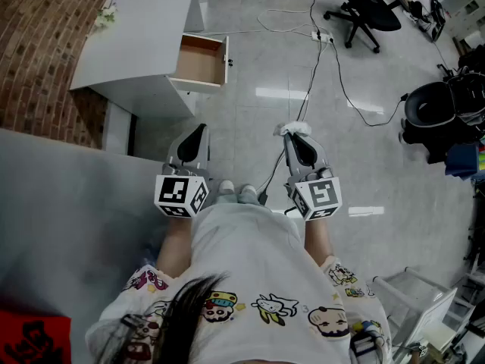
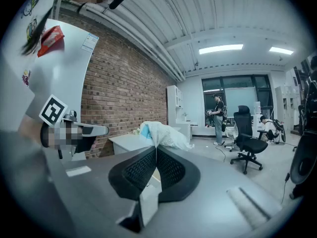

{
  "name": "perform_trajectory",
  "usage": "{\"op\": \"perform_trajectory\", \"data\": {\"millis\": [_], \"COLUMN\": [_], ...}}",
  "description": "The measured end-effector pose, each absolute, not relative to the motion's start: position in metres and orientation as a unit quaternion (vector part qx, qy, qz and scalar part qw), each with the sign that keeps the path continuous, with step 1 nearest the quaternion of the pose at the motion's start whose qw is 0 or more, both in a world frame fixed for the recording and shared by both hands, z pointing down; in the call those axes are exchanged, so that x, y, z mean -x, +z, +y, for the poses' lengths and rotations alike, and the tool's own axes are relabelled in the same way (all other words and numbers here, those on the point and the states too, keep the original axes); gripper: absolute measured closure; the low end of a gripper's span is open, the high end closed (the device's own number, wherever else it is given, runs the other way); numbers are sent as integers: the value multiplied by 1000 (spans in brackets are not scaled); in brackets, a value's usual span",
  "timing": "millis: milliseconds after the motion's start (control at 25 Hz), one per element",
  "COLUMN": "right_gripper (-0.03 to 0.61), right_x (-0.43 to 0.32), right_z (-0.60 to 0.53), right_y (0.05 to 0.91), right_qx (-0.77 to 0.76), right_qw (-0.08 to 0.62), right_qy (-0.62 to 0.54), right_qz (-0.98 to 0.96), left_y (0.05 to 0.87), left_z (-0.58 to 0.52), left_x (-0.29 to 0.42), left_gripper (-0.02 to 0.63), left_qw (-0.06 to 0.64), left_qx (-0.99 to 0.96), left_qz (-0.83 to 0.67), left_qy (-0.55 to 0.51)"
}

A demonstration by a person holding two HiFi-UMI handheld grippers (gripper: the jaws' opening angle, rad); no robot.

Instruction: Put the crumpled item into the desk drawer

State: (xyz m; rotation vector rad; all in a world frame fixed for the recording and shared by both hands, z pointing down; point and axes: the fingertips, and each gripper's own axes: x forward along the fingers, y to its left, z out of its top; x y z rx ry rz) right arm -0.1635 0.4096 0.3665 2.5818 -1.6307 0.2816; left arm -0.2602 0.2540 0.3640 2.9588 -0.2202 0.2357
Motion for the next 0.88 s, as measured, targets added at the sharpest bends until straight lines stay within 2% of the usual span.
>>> {"op": "perform_trajectory", "data": {"millis": [880], "right_gripper": [565], "right_x": [116], "right_z": [440], "right_y": [370], "right_qx": [-858], "right_qw": [-21], "right_qy": [100], "right_qz": [-504], "left_y": [361], "left_z": [271], "left_x": [202], "left_gripper": [615], "left_qw": [58], "left_qx": [-994], "left_qz": [-51], "left_qy": [81]}}
